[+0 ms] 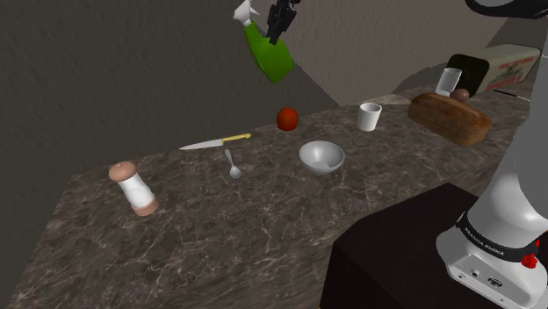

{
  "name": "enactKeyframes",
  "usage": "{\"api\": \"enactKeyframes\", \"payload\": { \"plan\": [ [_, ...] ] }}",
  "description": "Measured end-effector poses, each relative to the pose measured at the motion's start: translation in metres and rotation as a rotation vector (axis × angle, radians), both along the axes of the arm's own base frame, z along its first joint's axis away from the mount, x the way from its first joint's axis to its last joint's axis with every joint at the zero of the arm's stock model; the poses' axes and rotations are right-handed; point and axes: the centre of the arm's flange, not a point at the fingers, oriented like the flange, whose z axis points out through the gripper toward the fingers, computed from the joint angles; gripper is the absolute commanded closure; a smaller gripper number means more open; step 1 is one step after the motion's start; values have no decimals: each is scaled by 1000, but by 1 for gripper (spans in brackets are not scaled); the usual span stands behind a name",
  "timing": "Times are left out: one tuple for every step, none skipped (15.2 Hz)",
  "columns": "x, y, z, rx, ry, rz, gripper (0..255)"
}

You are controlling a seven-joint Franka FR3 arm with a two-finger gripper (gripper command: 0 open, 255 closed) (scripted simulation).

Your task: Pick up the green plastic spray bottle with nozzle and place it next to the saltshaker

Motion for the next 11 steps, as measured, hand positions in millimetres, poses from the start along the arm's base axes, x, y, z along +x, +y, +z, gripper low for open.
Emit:
{"api": "enactKeyframes", "payload": {
  "plan": [
    [-2,15,0,0,0,0,255],
    [-3,29,-2,0,0,0,255],
    [-4,42,-3,0,0,0,255],
    [-5,57,-4,0,0,0,255],
    [-7,69,-7,0,0,1,255],
    [-9,82,-7,0,0,1,255],
    [-10,96,-8,-1,0,1,255],
    [-10,107,-10,0,0,1,255],
    [-10,118,-13,-1,0,0,255],
    [-13,135,-11,-1,-1,1,255],
    [-13,148,-13,0,-1,1,255]
  ]
}}
